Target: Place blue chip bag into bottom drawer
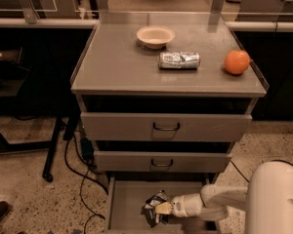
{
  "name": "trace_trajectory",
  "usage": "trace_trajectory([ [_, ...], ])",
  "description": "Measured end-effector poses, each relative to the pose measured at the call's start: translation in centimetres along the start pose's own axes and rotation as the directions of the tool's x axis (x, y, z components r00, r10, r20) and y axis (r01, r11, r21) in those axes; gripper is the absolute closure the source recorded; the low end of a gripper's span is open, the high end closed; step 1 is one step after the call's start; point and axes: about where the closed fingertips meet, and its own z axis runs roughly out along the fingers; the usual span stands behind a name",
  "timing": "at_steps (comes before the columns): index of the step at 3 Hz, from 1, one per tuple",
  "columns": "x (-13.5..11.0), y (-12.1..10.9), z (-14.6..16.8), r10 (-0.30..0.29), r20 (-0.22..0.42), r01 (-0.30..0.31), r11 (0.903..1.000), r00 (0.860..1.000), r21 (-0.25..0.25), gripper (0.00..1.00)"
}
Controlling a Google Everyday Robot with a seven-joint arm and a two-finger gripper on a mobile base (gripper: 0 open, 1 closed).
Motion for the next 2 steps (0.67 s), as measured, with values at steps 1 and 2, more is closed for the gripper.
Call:
trace_trajectory([
  [1, -0.4, -0.6, 1.0, -0.022, 0.003, 0.022, 0.9997, 1.000, -0.009, 1.00],
  [2, -0.5, -2.2, 2.8, -0.025, 0.003, 0.025, 0.9997, 1.000, 0.006, 1.00],
])
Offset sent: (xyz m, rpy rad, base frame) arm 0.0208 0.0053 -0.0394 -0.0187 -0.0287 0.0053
